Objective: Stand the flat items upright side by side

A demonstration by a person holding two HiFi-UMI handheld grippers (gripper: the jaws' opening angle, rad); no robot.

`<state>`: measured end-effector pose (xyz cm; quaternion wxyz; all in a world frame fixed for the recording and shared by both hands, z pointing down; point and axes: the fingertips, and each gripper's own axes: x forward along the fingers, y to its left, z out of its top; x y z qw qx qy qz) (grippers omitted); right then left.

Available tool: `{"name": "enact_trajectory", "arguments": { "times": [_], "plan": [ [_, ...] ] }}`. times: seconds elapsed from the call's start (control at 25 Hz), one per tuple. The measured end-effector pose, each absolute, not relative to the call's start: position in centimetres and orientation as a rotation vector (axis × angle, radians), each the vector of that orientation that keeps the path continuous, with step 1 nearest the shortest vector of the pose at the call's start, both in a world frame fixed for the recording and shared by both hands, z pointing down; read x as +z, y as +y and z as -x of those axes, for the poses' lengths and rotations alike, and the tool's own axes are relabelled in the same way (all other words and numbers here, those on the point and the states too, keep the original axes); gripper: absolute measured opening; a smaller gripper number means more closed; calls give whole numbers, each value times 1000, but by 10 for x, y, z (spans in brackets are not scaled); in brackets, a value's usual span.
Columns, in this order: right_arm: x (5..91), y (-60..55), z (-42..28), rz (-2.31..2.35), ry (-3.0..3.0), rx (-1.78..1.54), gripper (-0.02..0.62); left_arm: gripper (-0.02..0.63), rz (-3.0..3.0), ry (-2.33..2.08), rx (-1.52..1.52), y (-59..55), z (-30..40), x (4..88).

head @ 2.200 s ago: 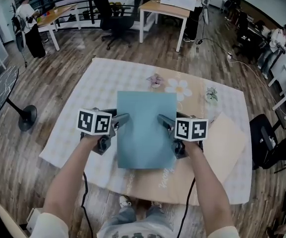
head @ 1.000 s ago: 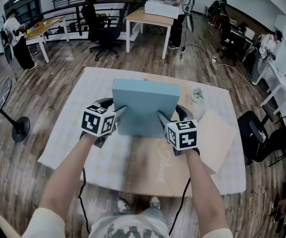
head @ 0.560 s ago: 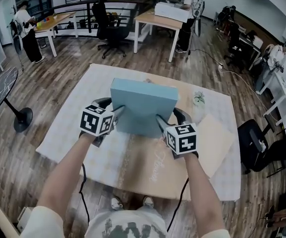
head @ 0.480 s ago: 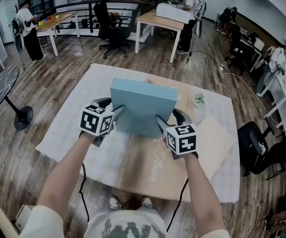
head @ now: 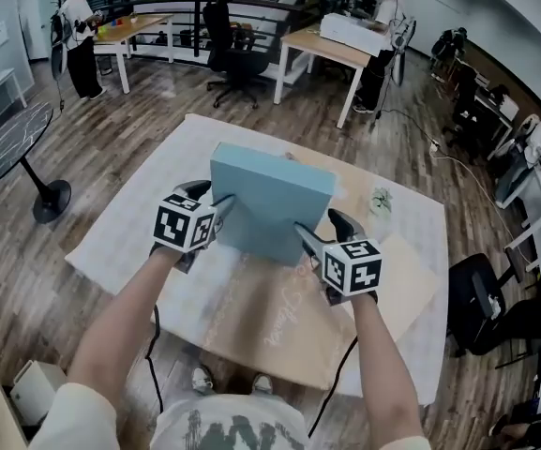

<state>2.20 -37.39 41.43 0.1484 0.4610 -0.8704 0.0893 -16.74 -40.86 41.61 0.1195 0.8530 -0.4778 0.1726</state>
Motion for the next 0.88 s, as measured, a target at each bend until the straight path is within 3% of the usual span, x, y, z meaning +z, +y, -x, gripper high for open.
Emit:
{"name": "enact_trajectory", "arguments": {
  "times": [0.44,0.88],
  "plan": [
    [431,-397,-13,-999,-2640,293,443,244,-2349,-1582,376,-387,164,412],
    [436,-410,14,-811,-2751,292,459,244,-2296,-1613,396,-361,154,428]
  ]
}}
